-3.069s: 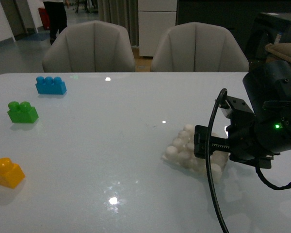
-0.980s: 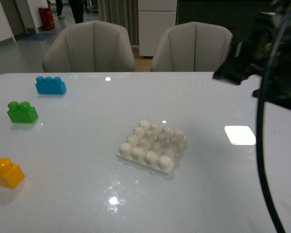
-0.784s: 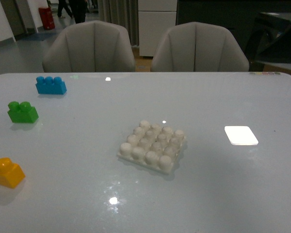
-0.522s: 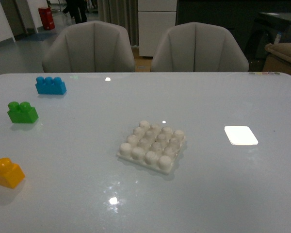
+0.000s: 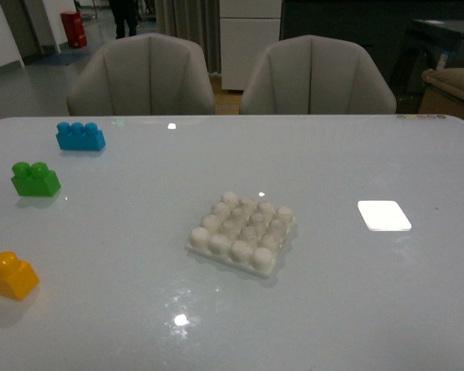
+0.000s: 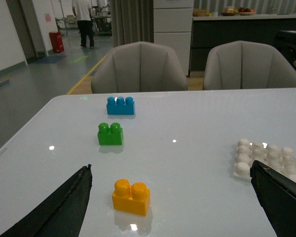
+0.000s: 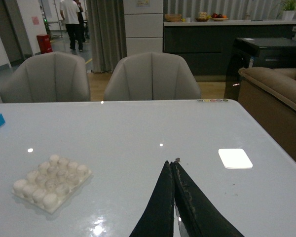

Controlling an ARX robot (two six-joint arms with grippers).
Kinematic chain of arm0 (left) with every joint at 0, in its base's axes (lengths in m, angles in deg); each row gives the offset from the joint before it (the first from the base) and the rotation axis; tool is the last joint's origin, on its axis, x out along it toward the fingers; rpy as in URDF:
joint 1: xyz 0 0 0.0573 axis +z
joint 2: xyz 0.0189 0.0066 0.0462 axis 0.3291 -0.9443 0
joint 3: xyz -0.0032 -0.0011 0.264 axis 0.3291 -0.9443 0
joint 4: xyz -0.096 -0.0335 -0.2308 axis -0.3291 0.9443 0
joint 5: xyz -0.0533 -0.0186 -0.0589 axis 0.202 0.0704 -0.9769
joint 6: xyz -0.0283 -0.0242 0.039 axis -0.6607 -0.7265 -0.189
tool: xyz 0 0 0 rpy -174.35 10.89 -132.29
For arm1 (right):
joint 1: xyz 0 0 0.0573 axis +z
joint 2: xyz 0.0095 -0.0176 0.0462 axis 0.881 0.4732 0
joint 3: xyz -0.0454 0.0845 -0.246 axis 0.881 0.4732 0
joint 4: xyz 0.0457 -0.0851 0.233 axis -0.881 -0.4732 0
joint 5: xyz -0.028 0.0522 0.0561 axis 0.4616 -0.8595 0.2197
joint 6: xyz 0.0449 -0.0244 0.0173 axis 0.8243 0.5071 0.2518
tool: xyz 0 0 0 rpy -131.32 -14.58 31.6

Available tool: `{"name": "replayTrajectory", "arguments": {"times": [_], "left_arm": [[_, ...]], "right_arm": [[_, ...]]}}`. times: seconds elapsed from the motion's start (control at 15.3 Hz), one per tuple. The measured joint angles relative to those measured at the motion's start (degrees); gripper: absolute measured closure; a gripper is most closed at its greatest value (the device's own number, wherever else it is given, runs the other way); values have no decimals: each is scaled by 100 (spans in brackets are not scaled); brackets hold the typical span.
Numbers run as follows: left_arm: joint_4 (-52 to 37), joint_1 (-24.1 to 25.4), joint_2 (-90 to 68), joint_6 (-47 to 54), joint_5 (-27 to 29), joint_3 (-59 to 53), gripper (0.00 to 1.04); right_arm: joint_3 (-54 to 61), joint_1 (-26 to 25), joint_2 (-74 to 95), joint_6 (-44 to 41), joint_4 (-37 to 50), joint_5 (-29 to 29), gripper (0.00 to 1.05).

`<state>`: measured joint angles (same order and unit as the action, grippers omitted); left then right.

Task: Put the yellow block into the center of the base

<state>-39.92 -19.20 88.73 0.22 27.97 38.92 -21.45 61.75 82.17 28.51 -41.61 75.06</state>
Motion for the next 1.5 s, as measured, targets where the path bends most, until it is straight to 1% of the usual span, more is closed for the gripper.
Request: {"name": "replayTrajectory", "arguments": {"times": [0.13,0.2,0.26,0.59,0.91,0.98,1.11,1.31,1.44,1.5], "left_arm": [[0,0,0,0,0,0,7],[0,0,0,0,0,0,7],[0,0,0,-2,0,0,7],[0,0,0,0,0,0,7],[0,0,0,0,0,0,7],[2,0,0,0,0,0,7],[0,0,0,0,0,0,7],[0,0,0,0,0,0,7],[0,0,0,0,0,0,7],[0,0,0,0,0,0,7]], "right_arm": [[168,0,-173,2,-46,0,103],[214,0,-299,2,-216,0,103],[286,0,-846,2,-791,0,103],[520,0,-1294,2,-717,0,103],[590,0,-1320,0,-758,2,103],[590,0,-1320,-4,-758,2,101],[590,0,-1320,-4,-756,2,77],[590,0,-1320,-4,-756,2,39],[590,0,-1320,-4,-756,2,15],[590,0,-1320,-2,-756,2,4]]}}
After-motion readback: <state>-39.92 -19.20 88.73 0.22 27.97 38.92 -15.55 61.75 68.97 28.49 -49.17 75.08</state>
